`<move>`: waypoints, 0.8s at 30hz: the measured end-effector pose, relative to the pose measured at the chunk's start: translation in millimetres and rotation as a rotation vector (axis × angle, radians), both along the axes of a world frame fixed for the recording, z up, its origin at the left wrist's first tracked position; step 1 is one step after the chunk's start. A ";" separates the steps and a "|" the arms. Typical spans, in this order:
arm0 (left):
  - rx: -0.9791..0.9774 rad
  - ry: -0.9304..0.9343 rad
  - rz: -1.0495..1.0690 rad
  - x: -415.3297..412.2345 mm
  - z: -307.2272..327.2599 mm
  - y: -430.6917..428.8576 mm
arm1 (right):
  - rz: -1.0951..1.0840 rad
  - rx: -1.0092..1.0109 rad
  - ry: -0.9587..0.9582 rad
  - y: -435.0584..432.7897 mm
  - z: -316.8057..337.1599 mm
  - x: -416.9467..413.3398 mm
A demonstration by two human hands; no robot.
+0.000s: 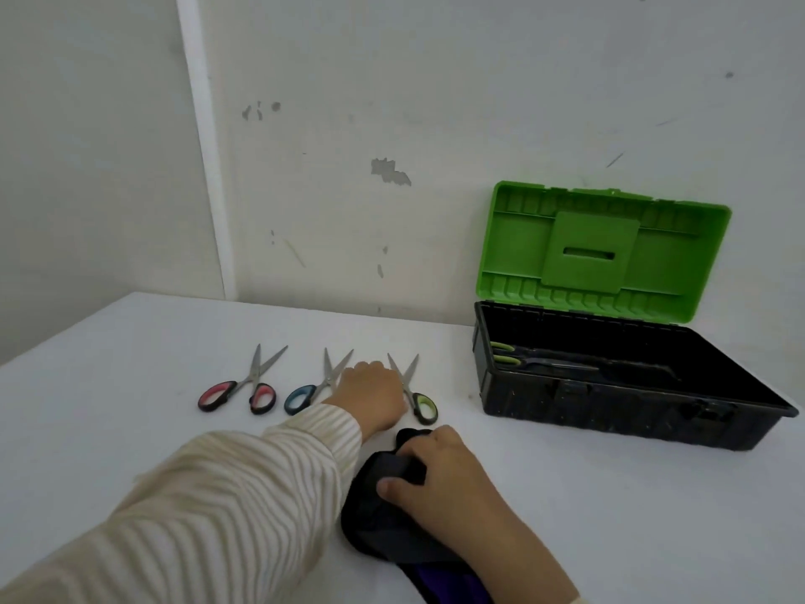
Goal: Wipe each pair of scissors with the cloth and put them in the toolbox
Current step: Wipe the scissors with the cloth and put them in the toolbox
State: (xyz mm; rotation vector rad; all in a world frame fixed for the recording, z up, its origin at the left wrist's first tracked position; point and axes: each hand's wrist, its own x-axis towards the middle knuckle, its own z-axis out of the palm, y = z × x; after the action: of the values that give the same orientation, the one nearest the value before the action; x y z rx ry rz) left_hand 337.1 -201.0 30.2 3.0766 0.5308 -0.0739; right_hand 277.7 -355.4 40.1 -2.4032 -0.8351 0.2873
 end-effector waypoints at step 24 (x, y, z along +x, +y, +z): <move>-1.526 -0.395 0.399 -167.3 32.6 43.4 | 0.043 0.129 -0.226 0.4 7.0 -19.3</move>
State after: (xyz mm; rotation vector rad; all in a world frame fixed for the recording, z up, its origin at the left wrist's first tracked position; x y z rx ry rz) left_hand 169.8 -157.6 62.9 1.4290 0.6088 0.0957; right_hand 258.4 -355.0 47.1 -2.3269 -0.9759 -0.0225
